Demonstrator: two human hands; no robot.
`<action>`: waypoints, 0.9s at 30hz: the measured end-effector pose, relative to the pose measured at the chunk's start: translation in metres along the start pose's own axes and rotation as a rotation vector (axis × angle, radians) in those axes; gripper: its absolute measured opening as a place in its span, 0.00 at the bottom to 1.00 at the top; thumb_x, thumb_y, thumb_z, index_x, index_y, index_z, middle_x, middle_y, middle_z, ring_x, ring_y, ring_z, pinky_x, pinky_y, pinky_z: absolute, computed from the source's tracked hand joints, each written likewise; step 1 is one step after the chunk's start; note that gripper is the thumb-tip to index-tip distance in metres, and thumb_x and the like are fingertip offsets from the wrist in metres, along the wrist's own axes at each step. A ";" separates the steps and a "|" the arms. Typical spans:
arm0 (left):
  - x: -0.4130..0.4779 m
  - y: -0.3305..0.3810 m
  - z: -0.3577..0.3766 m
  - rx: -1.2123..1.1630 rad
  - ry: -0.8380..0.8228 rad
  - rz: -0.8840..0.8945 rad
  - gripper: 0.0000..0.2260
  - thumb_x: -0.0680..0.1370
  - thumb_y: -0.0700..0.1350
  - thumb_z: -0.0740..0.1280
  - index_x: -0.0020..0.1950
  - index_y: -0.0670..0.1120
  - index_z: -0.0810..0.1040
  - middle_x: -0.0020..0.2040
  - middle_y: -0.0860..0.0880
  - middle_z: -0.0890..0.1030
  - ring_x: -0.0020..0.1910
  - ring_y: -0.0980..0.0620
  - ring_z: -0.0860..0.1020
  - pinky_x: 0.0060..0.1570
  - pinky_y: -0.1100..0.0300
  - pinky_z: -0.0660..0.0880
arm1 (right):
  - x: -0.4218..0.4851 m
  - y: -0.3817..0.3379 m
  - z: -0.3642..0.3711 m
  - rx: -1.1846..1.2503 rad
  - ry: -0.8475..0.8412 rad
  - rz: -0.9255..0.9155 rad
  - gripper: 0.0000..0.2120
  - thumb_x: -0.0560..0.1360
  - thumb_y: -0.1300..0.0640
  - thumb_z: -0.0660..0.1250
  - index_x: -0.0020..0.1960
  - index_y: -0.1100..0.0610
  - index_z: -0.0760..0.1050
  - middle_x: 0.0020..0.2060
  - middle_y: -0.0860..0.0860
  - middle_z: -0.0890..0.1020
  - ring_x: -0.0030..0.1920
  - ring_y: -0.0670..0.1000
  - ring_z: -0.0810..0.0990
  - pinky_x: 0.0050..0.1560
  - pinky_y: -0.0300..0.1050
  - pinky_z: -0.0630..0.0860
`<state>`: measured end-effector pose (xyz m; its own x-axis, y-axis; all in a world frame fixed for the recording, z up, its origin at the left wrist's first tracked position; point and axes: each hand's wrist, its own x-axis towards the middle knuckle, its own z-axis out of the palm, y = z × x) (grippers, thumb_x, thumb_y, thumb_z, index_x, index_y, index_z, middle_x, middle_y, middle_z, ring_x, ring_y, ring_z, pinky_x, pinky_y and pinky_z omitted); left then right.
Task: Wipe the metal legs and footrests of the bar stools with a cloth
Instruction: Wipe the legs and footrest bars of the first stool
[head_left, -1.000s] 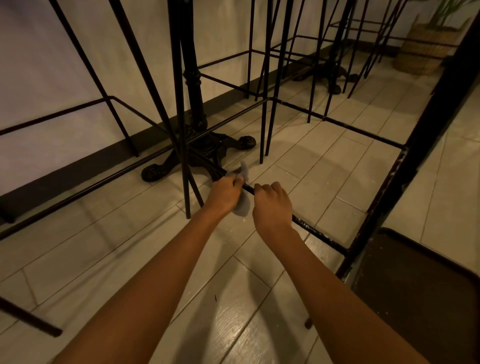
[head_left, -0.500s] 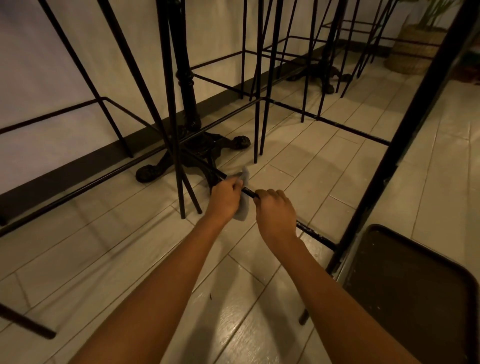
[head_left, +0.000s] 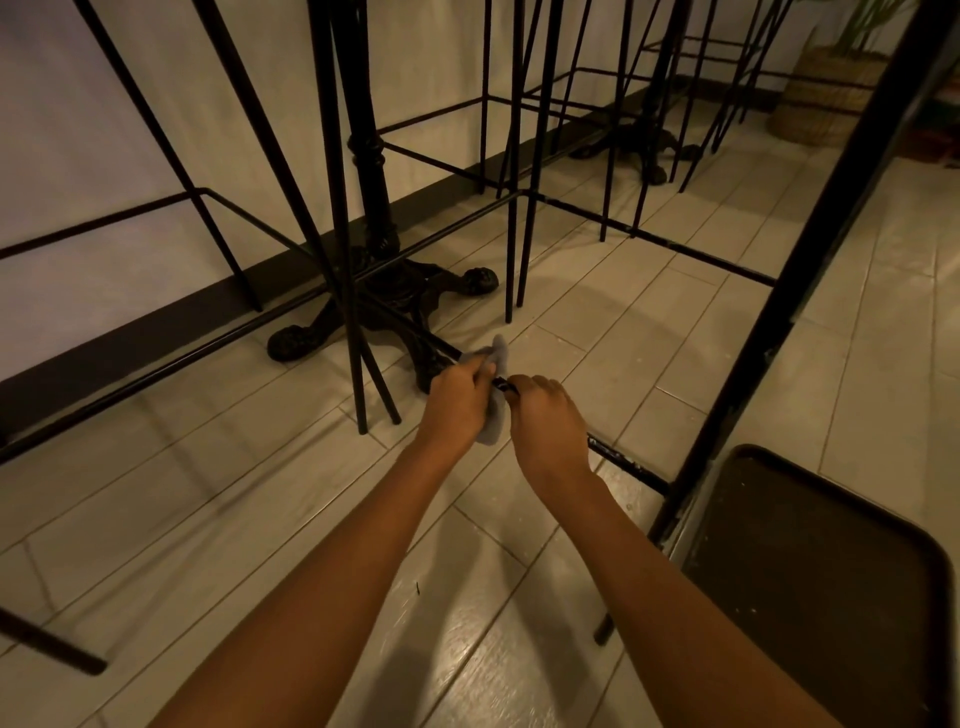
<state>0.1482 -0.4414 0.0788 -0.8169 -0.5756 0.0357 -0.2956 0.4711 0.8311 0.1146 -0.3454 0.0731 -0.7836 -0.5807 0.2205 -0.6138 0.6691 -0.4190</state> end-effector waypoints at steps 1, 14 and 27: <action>-0.001 0.000 0.002 -0.004 0.009 0.000 0.15 0.82 0.44 0.55 0.66 0.44 0.72 0.57 0.40 0.79 0.58 0.45 0.76 0.50 0.64 0.68 | 0.000 0.000 0.000 -0.011 -0.013 -0.002 0.11 0.77 0.64 0.58 0.57 0.61 0.74 0.50 0.58 0.79 0.52 0.56 0.75 0.51 0.46 0.70; -0.014 0.003 0.015 -0.006 0.003 0.029 0.15 0.82 0.45 0.55 0.65 0.44 0.72 0.56 0.41 0.80 0.56 0.46 0.77 0.48 0.65 0.69 | -0.016 0.016 -0.019 -0.108 0.009 0.033 0.10 0.78 0.61 0.58 0.55 0.61 0.76 0.50 0.57 0.80 0.54 0.57 0.74 0.49 0.47 0.70; -0.021 0.006 0.026 0.044 -0.027 0.057 0.15 0.81 0.48 0.55 0.65 0.46 0.73 0.55 0.42 0.80 0.54 0.47 0.78 0.45 0.64 0.67 | -0.025 0.018 -0.023 -0.076 0.010 0.031 0.11 0.77 0.61 0.58 0.52 0.63 0.77 0.48 0.60 0.80 0.54 0.59 0.73 0.48 0.49 0.70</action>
<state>0.1508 -0.4092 0.0683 -0.8459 -0.5292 0.0667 -0.2691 0.5314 0.8032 0.1211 -0.3078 0.0807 -0.8030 -0.5547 0.2177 -0.5944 0.7200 -0.3582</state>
